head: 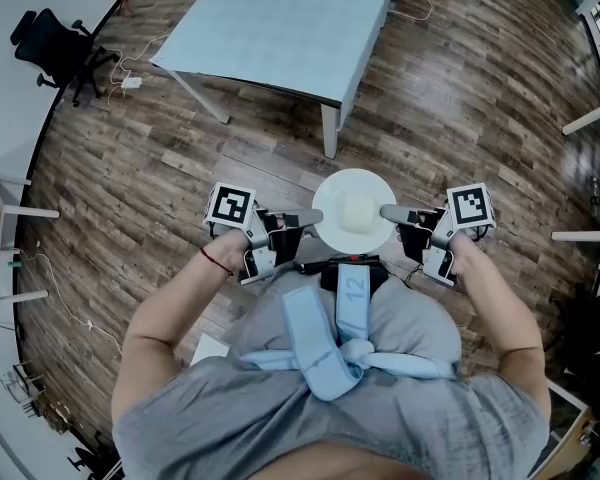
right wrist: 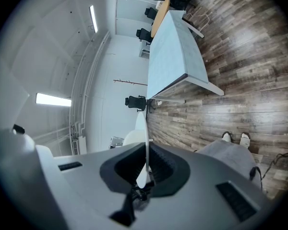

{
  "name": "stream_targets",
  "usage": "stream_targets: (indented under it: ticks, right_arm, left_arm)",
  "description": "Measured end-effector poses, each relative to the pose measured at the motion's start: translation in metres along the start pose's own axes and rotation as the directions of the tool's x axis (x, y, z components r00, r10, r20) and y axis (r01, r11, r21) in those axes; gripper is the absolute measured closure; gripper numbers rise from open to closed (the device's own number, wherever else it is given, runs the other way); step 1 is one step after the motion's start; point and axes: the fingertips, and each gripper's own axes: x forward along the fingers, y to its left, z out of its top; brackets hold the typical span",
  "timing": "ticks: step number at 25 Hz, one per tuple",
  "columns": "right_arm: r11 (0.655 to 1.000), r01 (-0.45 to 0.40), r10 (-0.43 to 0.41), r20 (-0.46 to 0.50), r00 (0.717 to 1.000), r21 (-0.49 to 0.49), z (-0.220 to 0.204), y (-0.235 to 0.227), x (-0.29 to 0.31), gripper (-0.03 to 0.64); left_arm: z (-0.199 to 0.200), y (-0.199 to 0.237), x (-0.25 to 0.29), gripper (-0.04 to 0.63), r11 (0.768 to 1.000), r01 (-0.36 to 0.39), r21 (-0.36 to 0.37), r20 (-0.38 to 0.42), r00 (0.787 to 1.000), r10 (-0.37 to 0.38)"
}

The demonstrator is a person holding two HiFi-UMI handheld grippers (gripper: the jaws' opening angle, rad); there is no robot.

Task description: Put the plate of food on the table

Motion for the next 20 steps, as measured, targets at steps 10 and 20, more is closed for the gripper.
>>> stream_targets:
  ticks: [10, 20]
  right_arm:
    - [1.000, 0.018, -0.018, 0.024, 1.000, -0.006, 0.002, -0.002, -0.002, 0.580]
    - [0.999, 0.047, -0.045, 0.076, 0.996, -0.024, 0.011, -0.002, -0.005, 0.580]
  left_arm:
    - [0.003, 0.001, 0.002, 0.569, 1.000, 0.017, 0.010, 0.002, 1.000, -0.017]
    - [0.010, 0.002, 0.007, 0.569, 1.000, 0.029, 0.011, 0.020, 0.999, -0.029]
